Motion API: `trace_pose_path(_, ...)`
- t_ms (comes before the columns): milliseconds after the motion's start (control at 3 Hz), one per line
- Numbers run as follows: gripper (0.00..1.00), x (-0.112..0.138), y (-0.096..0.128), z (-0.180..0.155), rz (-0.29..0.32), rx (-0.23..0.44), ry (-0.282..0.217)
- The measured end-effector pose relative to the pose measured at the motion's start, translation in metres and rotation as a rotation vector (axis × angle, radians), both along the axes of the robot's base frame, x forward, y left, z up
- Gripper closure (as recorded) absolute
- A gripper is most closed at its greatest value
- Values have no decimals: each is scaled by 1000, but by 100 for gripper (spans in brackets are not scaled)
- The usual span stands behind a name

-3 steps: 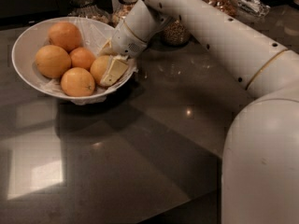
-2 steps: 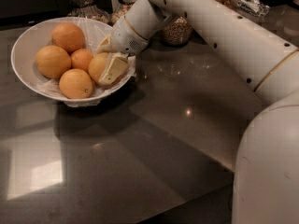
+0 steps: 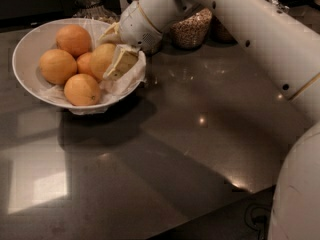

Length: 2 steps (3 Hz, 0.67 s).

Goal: Pick orange from white bowl

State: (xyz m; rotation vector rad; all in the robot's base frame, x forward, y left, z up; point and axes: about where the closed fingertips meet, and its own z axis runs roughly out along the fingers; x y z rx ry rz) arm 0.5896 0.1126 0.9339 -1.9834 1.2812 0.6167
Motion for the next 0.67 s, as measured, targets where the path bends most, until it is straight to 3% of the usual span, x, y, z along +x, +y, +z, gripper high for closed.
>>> trace_pose_path(667,100,-3,-2,13,23,36,-28)
